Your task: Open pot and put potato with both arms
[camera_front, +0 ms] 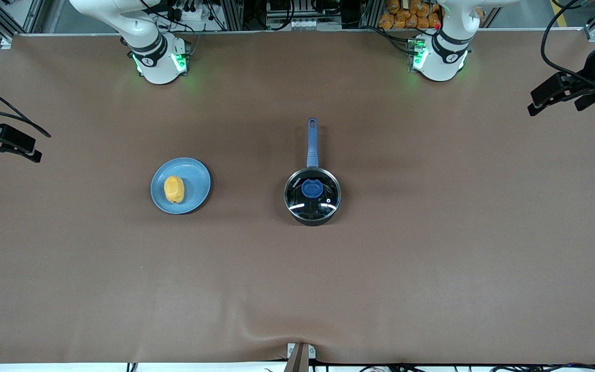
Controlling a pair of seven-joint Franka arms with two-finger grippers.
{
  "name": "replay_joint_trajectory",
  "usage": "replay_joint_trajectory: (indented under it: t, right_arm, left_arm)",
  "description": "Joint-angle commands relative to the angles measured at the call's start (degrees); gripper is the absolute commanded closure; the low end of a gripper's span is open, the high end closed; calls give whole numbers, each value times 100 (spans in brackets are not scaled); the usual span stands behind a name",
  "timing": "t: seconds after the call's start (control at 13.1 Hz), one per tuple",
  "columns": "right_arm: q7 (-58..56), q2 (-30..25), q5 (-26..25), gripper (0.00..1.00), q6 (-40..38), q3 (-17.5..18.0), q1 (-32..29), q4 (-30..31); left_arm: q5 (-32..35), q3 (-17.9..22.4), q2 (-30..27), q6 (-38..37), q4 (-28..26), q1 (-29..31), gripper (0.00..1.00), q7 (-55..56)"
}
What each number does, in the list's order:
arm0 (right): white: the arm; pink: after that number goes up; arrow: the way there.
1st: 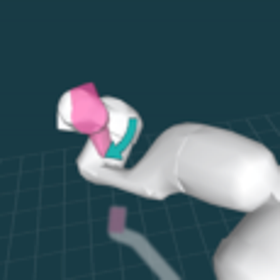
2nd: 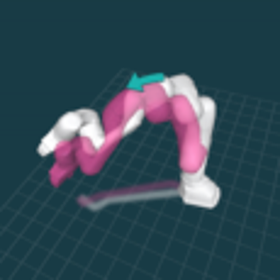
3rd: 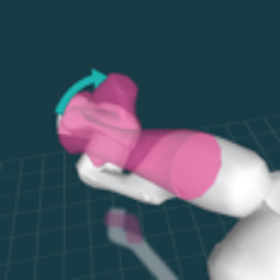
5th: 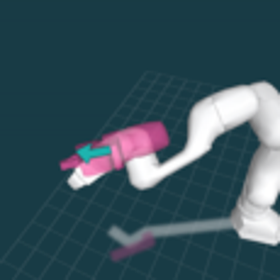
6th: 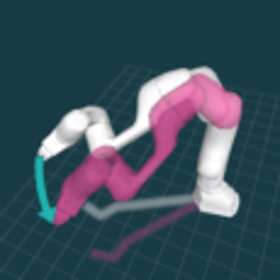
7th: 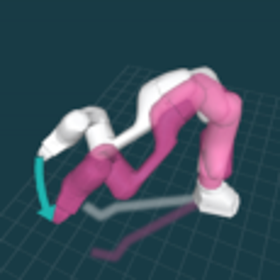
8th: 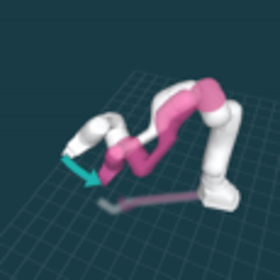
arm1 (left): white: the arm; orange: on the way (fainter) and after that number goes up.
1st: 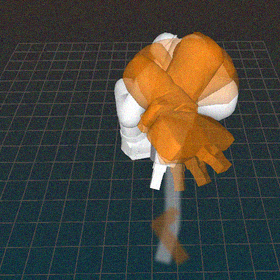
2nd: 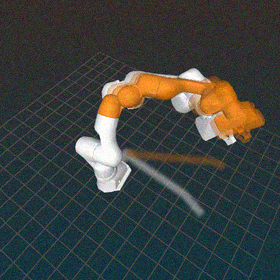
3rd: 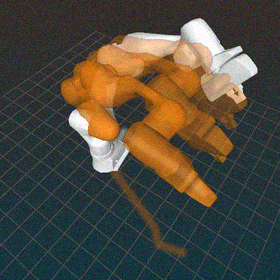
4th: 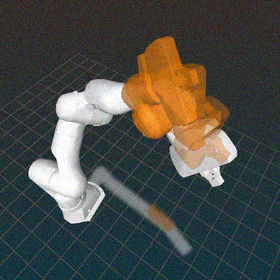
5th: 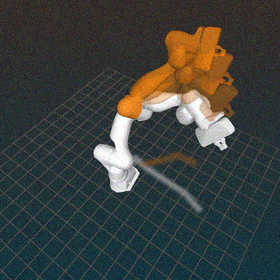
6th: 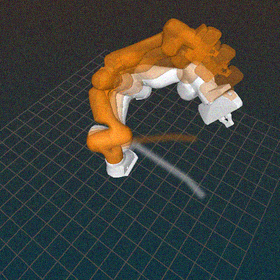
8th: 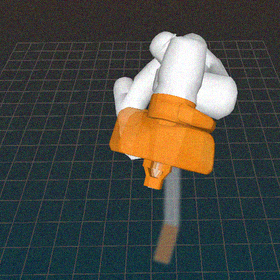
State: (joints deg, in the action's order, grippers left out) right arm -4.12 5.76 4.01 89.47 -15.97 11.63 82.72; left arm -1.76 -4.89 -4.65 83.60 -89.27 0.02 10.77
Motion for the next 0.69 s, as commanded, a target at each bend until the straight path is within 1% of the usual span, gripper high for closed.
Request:
replay_joint_trajectory:
  t: [0.0,0.08,0.15,0.23,0.3,0.46,0.53,0.61]
  right_arm:
    - [-45,-5,-76,0,-35,-3,6,-2]
    - [-45,-13,-67,0,-35,15,-38,33]
    - [-45,-40,-50,0,-17,154,-186,77]
    - [-45,-66,-58,0,-17,451,-483,78]
    - [-45,-75,-67,0,-26,533,-556,78]
    - [-36,-162,-67,0,-8,586,-583,139]
    - [-36,-259,-67,0,61,665,-635,270]
    - [-36,-390,-67,0,175,665,-644,454]
  left_arm:
    - [132,-39,35,-10,15,24,0,-232]
    - [141,-30,87,-10,50,16,0,-215]
    - [141,-30,87,-10,59,25,0,-215]
    - [149,-12,87,-10,68,33,0,-215]
    - [150,-4,87,-10,68,33,0,-207]
    - [237,14,105,-10,59,68,0,-259]
    - [237,14,114,-2,68,69,0,-268]
    - [237,23,114,16,68,60,0,-259]
